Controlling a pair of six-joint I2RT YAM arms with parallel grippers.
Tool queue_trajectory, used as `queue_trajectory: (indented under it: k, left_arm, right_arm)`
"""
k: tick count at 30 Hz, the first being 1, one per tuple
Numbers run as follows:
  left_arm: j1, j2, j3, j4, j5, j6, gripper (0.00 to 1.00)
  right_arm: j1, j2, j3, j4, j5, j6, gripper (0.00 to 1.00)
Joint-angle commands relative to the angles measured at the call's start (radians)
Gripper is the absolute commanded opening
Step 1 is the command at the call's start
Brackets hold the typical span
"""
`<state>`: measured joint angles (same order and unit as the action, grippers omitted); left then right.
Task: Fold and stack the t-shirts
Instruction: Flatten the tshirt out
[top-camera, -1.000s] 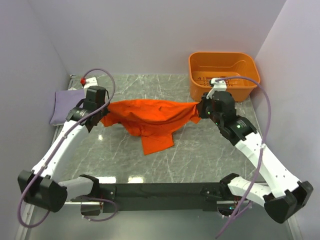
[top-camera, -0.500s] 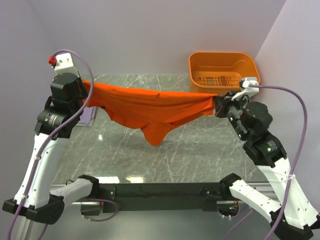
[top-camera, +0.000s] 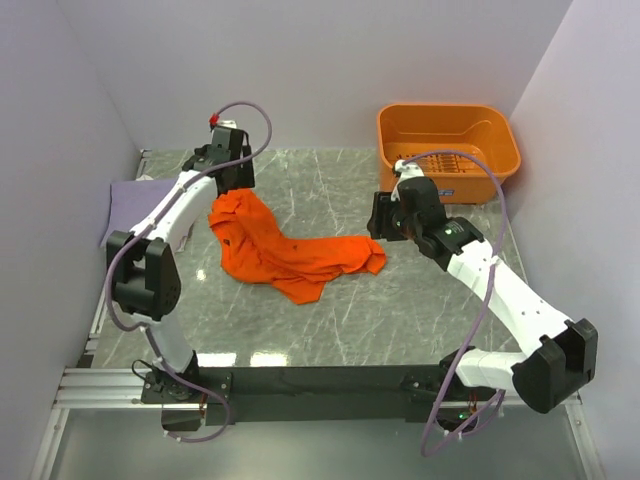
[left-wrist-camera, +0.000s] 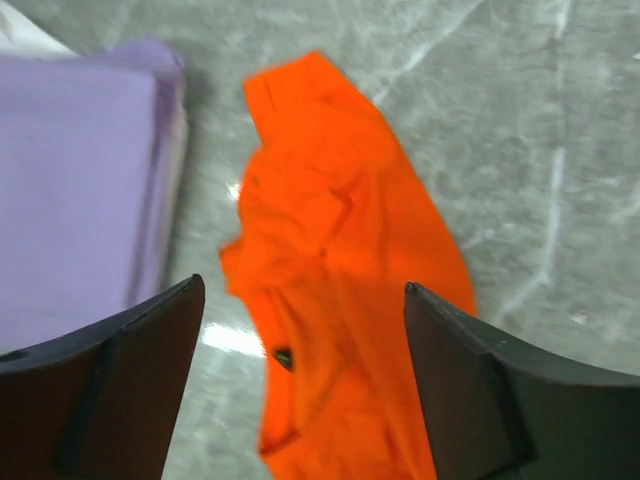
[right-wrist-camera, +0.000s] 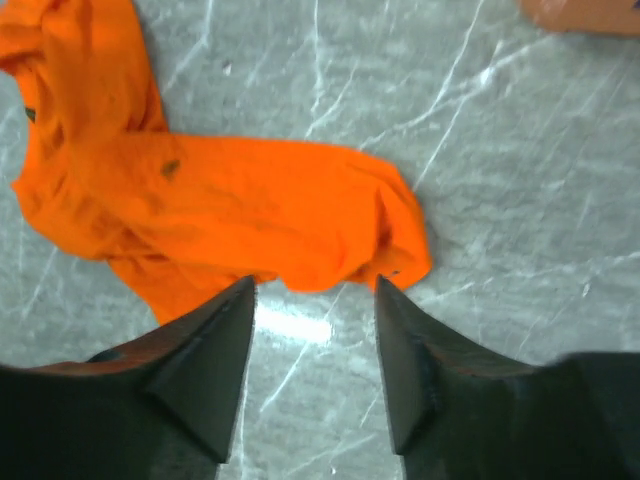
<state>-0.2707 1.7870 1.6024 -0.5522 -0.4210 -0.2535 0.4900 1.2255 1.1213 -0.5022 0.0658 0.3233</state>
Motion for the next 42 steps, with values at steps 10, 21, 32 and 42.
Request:
queue_trajectory:
  k: [10,21,32,42]
  left_arm:
    - [-0.133,-0.504,-0.583,-0.02,0.205,-0.576,0.8]
    - [-0.263,-0.445,-0.785,0.113,0.399,-0.728,0.77]
    - [-0.28,-0.236,-0.734,0.166,0.435,-0.716,0.6]
    - [-0.282,-0.279,-0.638,0.043,0.305,-0.646,0.01]
  right_arm:
    - [0.025,-0.066,-0.124,0.079,-0.133,-0.015,0.61]
    - [0.03,-0.052,-0.17,0.093,-0.161,-0.024,0.61]
    - [0.03,-0.031,-0.186,0.097,-0.127,-0.035,0.61]
    - [-0.008,0.112,-0.201,0.094,-0.073,-0.017,0.64]
